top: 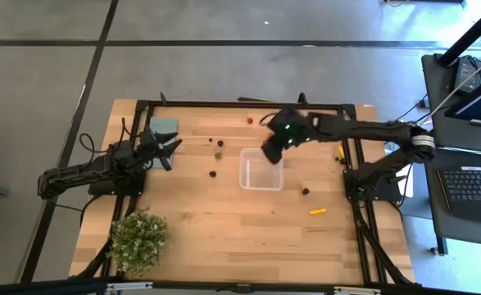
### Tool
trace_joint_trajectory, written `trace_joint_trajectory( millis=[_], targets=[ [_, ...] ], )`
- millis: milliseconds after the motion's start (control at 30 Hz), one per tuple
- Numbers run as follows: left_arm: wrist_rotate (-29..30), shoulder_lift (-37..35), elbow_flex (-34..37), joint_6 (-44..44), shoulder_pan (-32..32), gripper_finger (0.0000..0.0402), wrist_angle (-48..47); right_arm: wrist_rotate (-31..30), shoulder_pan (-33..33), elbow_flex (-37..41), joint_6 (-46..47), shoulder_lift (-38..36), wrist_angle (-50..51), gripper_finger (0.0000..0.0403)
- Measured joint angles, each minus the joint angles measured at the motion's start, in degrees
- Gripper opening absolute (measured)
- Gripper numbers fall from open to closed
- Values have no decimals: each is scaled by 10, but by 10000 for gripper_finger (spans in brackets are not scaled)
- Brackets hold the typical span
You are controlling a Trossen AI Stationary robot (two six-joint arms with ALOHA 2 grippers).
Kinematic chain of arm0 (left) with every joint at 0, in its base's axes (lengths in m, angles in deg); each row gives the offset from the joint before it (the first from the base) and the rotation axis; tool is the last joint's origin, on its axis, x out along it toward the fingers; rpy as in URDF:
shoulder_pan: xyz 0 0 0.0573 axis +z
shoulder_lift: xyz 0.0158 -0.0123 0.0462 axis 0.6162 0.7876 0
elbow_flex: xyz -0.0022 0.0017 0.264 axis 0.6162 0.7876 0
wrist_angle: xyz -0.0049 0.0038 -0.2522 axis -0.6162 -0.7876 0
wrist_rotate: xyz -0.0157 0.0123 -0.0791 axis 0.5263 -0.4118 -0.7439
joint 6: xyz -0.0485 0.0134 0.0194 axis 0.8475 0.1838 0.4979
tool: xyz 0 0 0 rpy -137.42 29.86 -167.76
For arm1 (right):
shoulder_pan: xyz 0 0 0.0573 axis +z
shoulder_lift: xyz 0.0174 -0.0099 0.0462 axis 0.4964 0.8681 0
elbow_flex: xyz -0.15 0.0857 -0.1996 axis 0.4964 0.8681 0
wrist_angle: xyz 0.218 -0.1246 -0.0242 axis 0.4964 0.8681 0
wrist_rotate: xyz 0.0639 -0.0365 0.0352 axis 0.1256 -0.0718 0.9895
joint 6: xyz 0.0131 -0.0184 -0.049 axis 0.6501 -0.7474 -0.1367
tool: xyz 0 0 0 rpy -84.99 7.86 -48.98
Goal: Pick and placing Produce into tupperware
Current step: Put the right strawberry into the transparent bin
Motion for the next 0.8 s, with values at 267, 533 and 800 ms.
trace_joint_trajectory(
  millis=[267, 533, 800],
  targets=[
    [0, 0, 0, 0, 0, 149, 0, 0, 29, 0, -11, 127, -11, 141],
    [0, 0, 0, 0, 0, 149, 0, 0, 29, 0, -37, 207, -12, 141],
    [0, 0, 0, 0, 0, 149, 0, -2, 29, 0, -41, 229, -10, 148]
  ],
)
